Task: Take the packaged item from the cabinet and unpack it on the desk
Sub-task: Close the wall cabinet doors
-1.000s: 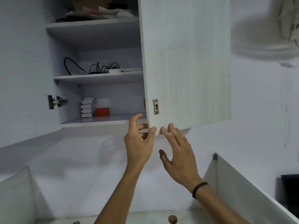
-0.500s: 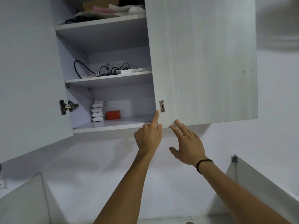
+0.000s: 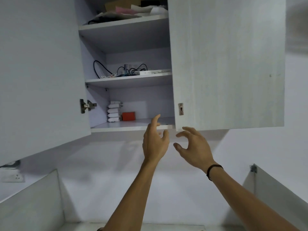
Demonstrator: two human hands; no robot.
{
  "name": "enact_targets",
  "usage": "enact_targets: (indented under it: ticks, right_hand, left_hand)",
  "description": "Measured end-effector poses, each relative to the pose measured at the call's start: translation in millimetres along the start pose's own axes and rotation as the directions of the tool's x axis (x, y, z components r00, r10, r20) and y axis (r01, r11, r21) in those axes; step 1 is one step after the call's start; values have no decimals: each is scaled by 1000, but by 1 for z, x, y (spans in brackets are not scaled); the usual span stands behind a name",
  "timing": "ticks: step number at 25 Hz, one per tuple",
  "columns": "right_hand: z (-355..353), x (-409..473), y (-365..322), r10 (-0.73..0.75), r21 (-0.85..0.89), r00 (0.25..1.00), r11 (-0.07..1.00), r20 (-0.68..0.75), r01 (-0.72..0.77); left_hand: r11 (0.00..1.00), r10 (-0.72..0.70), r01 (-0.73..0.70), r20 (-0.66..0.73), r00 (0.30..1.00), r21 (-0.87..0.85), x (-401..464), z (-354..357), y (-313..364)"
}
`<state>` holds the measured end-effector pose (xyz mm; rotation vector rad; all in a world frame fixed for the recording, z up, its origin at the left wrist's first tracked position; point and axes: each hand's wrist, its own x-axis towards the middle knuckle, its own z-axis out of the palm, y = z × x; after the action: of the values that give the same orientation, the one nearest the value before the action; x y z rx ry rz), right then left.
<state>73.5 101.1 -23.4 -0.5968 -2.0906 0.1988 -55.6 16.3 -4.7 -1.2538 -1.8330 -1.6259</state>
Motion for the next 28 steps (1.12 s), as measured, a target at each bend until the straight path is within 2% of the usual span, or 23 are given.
enact_targets:
  ticks: [1,3,8,10,12,14,15,16,19,23,25,28]
  right_hand:
    - [2,-1,-14,-27,88,1000,996,-9,28]
    - [10,-5,-51,-102,263,995,959,-19,104]
    - [45,-27,-166,-272,601,961,776,47,190]
    - [61,-38,-211,-338,702,939,684,68,196]
    - [72,-46,-249,-387,771,918,609,85,185]
    - [80,-54,-284,-465,812,878,553,111,190]
    - [83,-56,-300,-510,822,851,533,126,198]
    - [85,-57,-315,-551,829,824,518,133,212]
    - [83,-58,-347,-615,835,780,484,112,262]
    - [67,-69,-351,-595,828,801,478,60,293]
    - [53,-78,-340,-594,785,804,493,-11,375]
    - [30,-84,-306,-511,742,850,518,-129,425]
  left_hand:
    - [993,-36,30,-51,998,-118,-7,-15,-3]
    - [972,-94,58,-151,984,-229,-26,-54,-11]
    - [958,-242,171,-331,912,-228,-77,-158,-33]
    - [923,-358,251,-409,840,-292,-94,-202,-47]
    - [841,-505,298,-458,731,-451,-110,-245,-51]
    - [749,-622,276,-493,608,-603,-120,-287,-55]
    - [727,-642,241,-511,572,-643,-122,-307,-54]
    - [727,-634,207,-526,566,-654,-124,-325,-53]
    - [762,-550,138,-519,654,-633,-125,-356,-41]
    - [771,-490,71,-519,700,-632,-146,-338,-17]
    - [779,-444,8,-541,714,-628,-157,-317,-6]
    - [864,-295,-12,-526,798,-503,-162,-276,14]
